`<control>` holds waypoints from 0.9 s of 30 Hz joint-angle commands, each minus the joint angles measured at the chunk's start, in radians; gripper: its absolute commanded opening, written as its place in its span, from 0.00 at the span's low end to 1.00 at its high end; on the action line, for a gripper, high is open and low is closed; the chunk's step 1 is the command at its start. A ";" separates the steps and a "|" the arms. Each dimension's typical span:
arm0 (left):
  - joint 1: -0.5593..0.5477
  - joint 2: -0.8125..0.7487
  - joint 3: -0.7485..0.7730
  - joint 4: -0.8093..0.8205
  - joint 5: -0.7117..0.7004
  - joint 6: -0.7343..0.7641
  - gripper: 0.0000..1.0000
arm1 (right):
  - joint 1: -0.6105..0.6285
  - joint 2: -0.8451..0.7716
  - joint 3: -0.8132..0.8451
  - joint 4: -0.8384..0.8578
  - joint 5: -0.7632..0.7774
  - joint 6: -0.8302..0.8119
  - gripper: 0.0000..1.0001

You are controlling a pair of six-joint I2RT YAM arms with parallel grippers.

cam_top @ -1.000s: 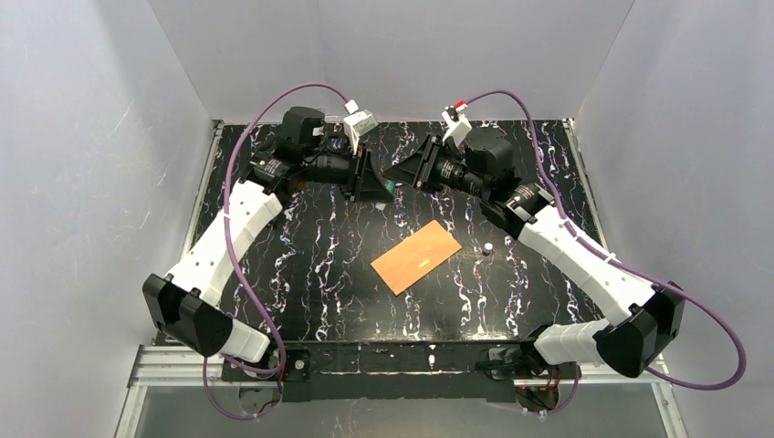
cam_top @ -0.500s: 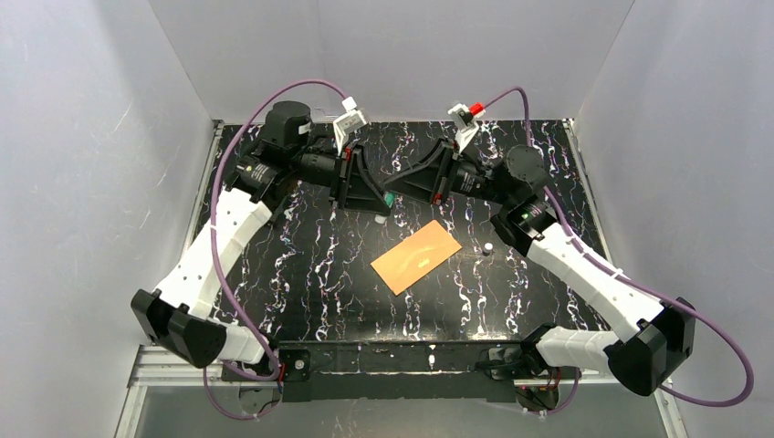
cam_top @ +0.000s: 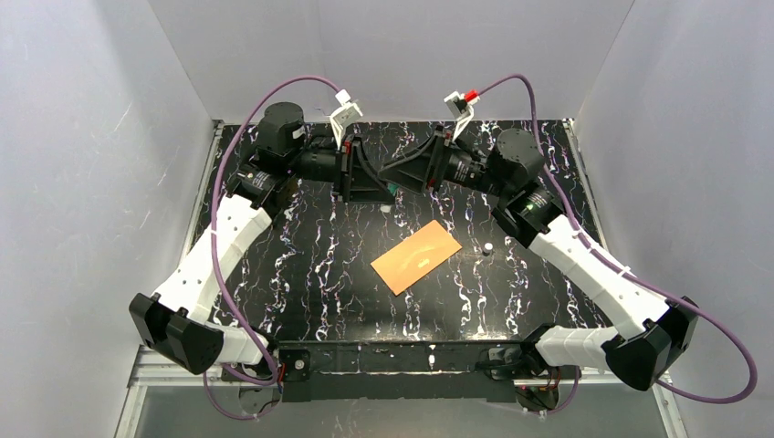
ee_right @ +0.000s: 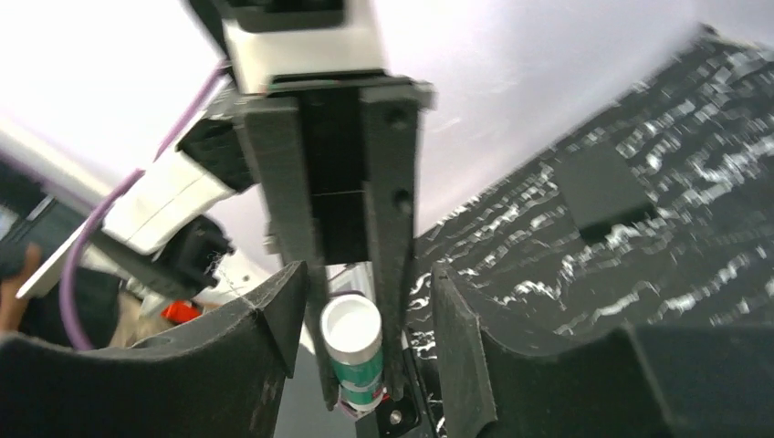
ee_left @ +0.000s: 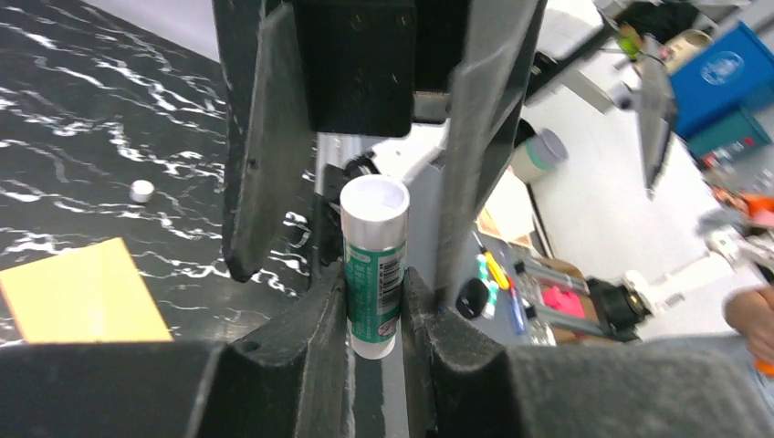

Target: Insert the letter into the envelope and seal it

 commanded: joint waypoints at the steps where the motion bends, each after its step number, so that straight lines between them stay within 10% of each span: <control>1: -0.002 -0.016 -0.004 -0.011 -0.196 0.030 0.00 | 0.003 0.013 0.025 -0.200 0.208 -0.005 0.56; 9: -0.002 -0.003 -0.027 -0.018 -0.300 -0.029 0.00 | 0.003 0.031 0.020 -0.154 0.191 0.027 0.06; 15: 0.000 0.004 -0.078 0.066 -0.372 -0.220 0.38 | 0.003 0.069 0.040 -0.181 0.157 -0.006 0.01; 18: 0.002 -0.010 -0.132 0.175 -0.397 -0.322 0.32 | 0.003 0.082 0.045 -0.178 0.148 0.006 0.01; 20: 0.003 -0.012 -0.151 0.230 -0.397 -0.359 0.10 | 0.003 0.081 0.047 -0.173 0.152 0.020 0.02; 25: 0.012 -0.018 -0.176 0.127 -0.538 -0.359 0.00 | 0.003 0.039 0.045 -0.215 0.309 0.021 0.71; 27: 0.018 -0.026 -0.194 0.096 -0.626 -0.397 0.00 | 0.003 0.011 0.028 -0.239 0.398 -0.002 0.83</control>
